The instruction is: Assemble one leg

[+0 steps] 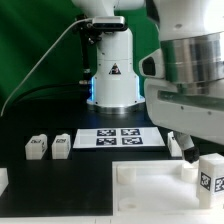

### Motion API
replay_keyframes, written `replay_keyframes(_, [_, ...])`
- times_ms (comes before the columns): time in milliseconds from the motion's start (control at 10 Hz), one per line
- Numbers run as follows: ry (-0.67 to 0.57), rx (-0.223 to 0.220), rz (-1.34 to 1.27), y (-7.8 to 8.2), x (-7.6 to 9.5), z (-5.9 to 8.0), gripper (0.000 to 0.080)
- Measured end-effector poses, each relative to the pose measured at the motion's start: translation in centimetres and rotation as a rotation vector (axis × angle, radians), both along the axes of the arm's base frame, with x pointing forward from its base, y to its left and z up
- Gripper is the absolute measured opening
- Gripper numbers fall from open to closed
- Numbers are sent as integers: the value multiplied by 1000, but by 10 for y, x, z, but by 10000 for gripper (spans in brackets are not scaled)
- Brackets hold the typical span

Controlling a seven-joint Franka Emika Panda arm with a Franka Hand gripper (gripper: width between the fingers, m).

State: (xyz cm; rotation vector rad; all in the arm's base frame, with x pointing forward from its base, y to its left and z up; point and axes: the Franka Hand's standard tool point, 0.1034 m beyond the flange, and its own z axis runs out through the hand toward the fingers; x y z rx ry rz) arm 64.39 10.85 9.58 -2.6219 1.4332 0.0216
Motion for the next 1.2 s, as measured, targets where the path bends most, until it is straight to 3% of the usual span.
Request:
replay_keyframes(100, [-25,-5,36,3,-5,5,645])
replay_keyframes(500, [-73,-46,454,-1,-6,1,649])
replay_keyframes(600, [-79,-90,707,3,-7,-4,649])
replay_keyframes(900, [-83,-114,1111,2,-13,-9,649])
replay_keyframes(1200, [-90,-119,1211,-2,-14,-15,649])
